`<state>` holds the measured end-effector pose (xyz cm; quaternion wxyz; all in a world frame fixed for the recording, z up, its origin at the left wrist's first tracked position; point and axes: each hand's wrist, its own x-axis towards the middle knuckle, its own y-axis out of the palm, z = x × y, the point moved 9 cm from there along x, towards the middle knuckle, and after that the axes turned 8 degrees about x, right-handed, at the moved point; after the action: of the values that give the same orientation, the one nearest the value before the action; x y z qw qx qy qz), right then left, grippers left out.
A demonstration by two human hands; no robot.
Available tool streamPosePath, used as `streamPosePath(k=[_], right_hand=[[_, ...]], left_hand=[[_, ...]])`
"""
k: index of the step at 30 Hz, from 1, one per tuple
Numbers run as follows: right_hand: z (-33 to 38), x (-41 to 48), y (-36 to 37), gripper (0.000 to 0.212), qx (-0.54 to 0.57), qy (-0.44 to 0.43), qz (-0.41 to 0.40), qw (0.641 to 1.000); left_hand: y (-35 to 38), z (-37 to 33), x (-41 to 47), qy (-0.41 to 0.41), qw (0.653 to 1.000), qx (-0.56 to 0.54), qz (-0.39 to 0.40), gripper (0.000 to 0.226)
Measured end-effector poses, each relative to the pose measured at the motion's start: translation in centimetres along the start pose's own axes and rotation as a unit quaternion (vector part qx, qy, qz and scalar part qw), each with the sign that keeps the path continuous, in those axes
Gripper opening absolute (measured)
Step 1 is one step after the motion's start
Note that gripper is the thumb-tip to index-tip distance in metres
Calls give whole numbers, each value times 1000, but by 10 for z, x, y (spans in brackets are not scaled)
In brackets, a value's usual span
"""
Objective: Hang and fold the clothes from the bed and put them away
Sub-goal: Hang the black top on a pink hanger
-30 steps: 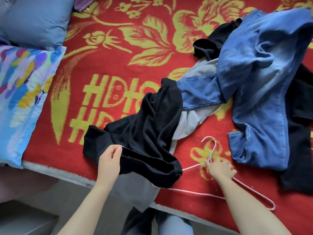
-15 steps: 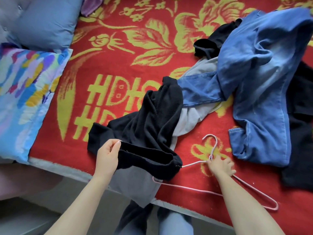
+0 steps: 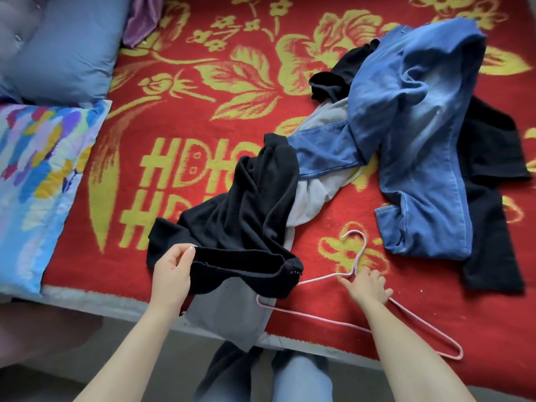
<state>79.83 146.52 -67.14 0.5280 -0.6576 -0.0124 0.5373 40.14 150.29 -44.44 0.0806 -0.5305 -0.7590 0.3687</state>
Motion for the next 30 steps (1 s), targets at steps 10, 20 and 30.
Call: streamPosePath(k=[10, 20, 30], right_hand=[[22, -29, -28, 32, 312, -148, 159, 925], [155, -192, -310, 24, -28, -380, -245, 892], [255, -325, -351, 13, 108, -558, -173, 804]], left_hand=[[-5, 1, -1, 7, 1000, -14, 16, 22], [-57, -45, 33, 28, 997, -71, 14, 23], [-119, -133, 55, 158, 983, -74, 52, 29]])
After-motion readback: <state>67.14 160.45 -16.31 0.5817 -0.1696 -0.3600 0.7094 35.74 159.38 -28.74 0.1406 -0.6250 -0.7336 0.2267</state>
